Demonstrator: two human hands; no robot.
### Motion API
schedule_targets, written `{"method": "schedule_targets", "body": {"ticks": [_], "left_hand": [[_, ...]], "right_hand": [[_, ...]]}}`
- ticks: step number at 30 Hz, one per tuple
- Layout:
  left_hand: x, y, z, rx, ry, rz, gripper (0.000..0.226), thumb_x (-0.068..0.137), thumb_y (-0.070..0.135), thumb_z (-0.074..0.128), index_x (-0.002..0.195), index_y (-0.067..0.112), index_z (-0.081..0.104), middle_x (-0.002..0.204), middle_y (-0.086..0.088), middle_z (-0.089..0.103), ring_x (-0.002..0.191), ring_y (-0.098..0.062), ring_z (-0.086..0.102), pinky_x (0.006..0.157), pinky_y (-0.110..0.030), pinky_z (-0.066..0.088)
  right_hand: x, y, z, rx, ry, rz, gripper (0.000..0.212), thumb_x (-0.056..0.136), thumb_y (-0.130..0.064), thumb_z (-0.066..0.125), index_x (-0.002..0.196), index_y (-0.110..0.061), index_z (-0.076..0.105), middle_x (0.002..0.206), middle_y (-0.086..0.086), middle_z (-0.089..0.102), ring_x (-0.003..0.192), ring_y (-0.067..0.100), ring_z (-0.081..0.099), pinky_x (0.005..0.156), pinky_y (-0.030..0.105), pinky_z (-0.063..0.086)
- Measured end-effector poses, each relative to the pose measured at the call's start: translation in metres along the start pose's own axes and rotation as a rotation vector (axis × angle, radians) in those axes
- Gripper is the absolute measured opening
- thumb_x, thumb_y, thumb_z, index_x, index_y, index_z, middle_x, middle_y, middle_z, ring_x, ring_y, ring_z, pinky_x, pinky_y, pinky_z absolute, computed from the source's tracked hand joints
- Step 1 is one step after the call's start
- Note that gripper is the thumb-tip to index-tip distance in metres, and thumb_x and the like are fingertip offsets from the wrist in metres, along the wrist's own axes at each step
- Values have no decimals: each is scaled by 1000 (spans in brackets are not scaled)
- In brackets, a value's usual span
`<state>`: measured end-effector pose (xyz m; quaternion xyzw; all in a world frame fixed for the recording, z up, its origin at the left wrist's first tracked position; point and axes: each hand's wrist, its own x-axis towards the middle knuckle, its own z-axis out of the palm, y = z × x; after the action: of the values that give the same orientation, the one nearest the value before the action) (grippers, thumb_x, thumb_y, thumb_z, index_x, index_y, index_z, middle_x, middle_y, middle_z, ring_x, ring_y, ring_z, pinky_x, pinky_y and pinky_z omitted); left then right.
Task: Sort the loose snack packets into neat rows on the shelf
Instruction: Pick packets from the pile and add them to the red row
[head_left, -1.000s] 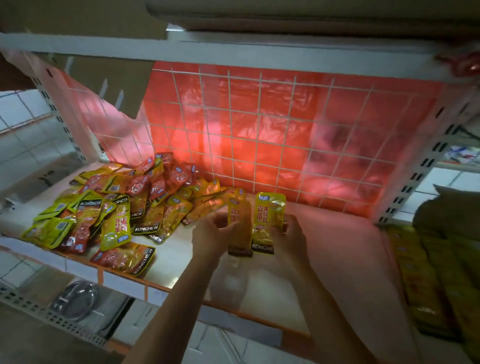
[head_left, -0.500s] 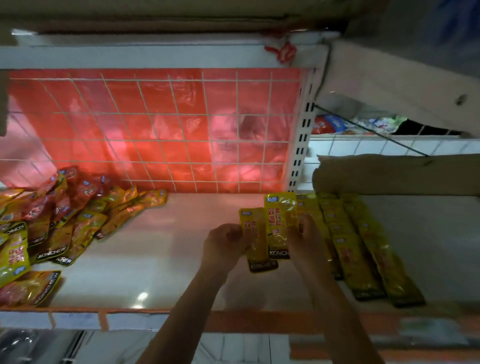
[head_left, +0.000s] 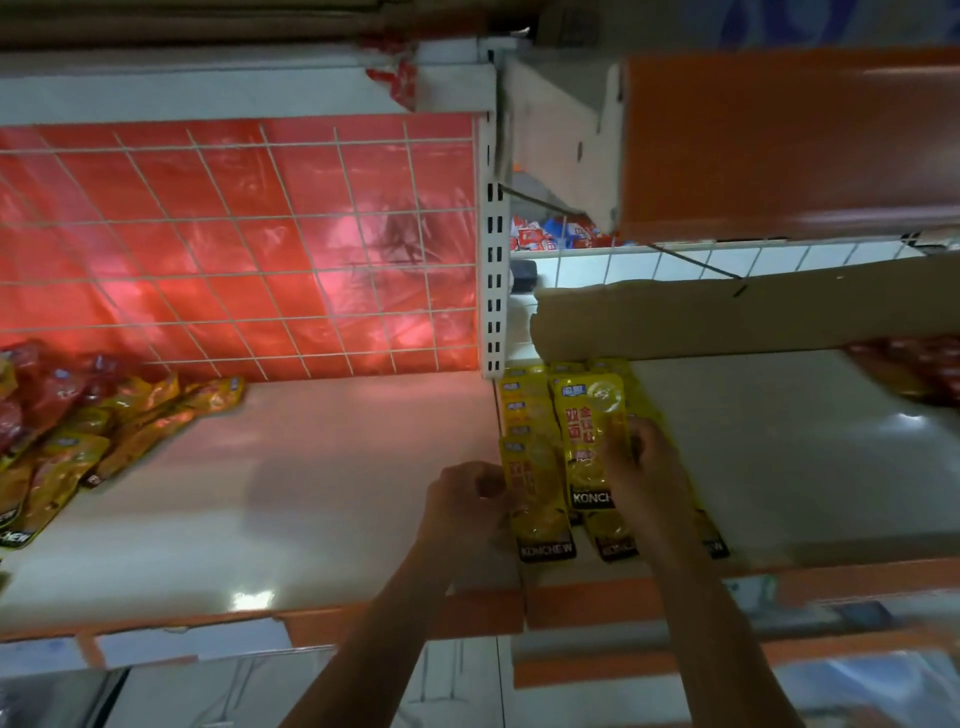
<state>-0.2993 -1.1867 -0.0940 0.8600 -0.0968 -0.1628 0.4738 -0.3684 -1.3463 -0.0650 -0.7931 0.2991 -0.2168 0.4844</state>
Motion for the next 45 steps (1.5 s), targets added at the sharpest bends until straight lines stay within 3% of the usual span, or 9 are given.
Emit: {"method": "schedule_targets", "body": {"ticks": [9,14,18,21,25,28,32,36,45], "left_hand": [[-8,7,13,276,30,83,23,78,32,75,97,18,74,91,3,72,77,-6,61,65,-14,43],[-8,7,15,336,62,58,25,78,36,75,95,18,70,93,2,72,70,-3,57,57,-7,39],[-5,10,10,458,107,53,26,83,43,68,100,23,69,96,9,70,85,-8,63,75,-20,46],[0,19,5,313,171,120,23,89,41,60,98,22,70,89,12,68,86,-8,65,78,-22,47],[12,27,-2,-124,74,44,15,86,35,66,97,25,71,83,8,74,80,-8,69,81,-33,56],[24,21,-9,-189,103,25,13,81,15,70,79,28,71,69,5,69,64,-13,62,69,-33,52],[46,11,-26,-262,195,-16,17,79,8,71,68,20,70,57,7,61,56,-11,52,60,-28,43],[73,0,-40,-108,256,-76,4,79,21,75,75,21,73,70,2,69,70,-18,60,71,-32,50],[99,4,-33,224,172,-81,14,82,25,68,89,16,76,88,-6,73,87,-24,65,81,-33,52]], "right_hand": [[16,16,-11,-47,-33,10,20,94,-29,54,105,-14,59,75,2,57,65,17,51,64,30,38],[17,14,-10,-46,-91,-25,17,95,-26,52,103,-11,58,73,2,55,59,12,49,47,20,36],[16,8,-5,-17,-156,-48,15,96,-18,51,108,-11,56,78,1,56,57,7,48,45,13,36],[15,5,10,-9,-213,-44,20,94,-14,50,112,-8,53,85,7,57,67,16,53,61,30,43],[15,-4,32,19,-248,-63,8,92,-11,49,98,-10,53,75,-2,53,58,8,48,51,21,40],[17,-16,44,-13,-267,-96,10,93,-12,49,100,-17,55,83,-2,57,64,-1,46,49,7,35],[22,-27,55,-69,-259,-119,31,97,-20,48,127,-16,55,109,5,65,84,7,55,69,20,43],[29,-27,56,-152,-221,-128,38,96,-16,48,133,-15,51,127,4,60,116,17,55,91,26,40],[31,-24,67,-218,-222,-197,33,95,-14,52,127,-14,57,127,1,61,118,12,54,87,13,33]]}}
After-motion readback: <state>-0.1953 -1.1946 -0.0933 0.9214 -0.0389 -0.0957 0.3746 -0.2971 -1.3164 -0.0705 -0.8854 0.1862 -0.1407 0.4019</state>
